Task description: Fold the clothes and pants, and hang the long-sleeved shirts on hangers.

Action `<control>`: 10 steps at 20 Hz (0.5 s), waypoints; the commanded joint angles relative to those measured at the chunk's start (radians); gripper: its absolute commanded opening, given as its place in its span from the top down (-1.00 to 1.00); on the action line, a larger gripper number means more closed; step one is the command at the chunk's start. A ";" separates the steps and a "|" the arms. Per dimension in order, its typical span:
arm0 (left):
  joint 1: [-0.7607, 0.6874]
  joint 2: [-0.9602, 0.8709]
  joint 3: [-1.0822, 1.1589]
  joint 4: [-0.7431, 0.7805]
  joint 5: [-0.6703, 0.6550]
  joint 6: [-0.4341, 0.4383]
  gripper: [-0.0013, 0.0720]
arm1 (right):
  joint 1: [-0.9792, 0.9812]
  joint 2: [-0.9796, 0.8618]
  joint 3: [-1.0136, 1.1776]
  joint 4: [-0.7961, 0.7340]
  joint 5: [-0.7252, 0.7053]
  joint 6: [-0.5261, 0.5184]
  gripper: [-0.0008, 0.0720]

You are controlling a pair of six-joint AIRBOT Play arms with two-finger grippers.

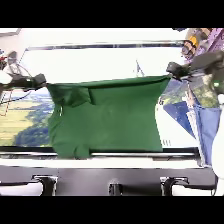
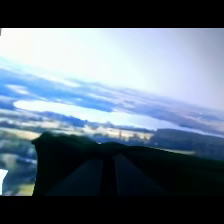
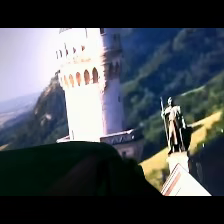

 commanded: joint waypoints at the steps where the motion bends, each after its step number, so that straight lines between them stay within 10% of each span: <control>1: -0.038 -0.216 0.104 -0.006 0.101 0.013 0.94 | 0.000 -0.148 0.001 -0.009 0.216 -0.011 0.90; 10: -0.034 -0.263 0.166 0.034 -0.191 0.122 0.93 | 0.000 -0.197 0.001 -0.065 0.015 -0.014 0.90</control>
